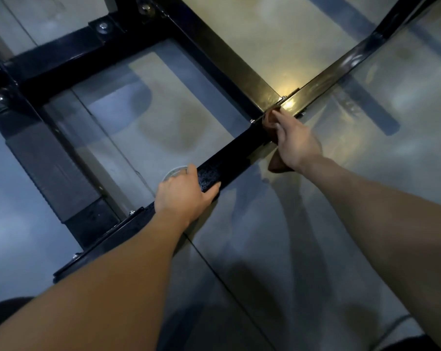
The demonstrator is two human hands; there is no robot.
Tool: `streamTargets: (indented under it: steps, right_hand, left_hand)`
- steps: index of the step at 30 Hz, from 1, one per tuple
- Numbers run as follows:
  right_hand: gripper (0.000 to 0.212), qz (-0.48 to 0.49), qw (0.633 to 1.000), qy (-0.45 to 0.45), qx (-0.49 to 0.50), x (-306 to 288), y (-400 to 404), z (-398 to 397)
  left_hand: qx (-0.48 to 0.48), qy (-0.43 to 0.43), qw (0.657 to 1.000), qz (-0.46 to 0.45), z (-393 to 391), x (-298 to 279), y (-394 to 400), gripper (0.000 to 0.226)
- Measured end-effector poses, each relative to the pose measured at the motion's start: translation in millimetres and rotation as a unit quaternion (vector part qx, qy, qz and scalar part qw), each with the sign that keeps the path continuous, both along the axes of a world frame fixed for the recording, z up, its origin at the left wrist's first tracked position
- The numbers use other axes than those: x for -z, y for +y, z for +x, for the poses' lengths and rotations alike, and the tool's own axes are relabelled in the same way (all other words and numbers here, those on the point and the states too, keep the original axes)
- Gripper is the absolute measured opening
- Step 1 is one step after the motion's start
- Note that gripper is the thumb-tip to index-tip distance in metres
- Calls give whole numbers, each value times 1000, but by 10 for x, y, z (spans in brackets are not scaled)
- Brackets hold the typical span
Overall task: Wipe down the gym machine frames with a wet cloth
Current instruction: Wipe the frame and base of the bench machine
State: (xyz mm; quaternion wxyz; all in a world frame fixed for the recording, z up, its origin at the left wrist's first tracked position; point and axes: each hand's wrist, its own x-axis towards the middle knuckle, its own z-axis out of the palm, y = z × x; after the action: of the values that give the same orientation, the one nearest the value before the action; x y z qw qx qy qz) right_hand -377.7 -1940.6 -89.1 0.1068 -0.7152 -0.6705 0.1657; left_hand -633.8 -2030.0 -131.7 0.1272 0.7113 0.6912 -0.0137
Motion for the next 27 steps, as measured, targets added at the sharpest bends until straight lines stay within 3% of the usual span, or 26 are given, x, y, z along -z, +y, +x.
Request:
streamTargets:
  steps: [2,7,14,18,20,24,27]
  right_hand:
    - [47,-15,1000,14,-2,-9,-132,-206]
    - [48,-4,978,37,-206,159,-487,-279]
    - [46,-10,998,63,-20,-12,-80,-132]
    - [46,19,973,65,-219,231,-470,-328]
    - [47,39,963,49,-262,248,-313,-139]
    - [45,44,996,29,-77,142,69,228]
    - [47,32,996,-3,-87,133,-18,16]
  left_hand:
    - [-3,-3,1000,-8,-1,-14,-6,63]
    - [-7,-4,1000,-10,10,-33,12,62]
    - [-3,4,1000,1,14,9,12,62]
    - [-11,-8,1000,-9,22,5,22,63]
    - [-11,0,1000,-5,12,8,26,63]
    - [8,17,1000,-4,7,-3,26,62]
    - [1,21,999,-28,13,-14,48,60]
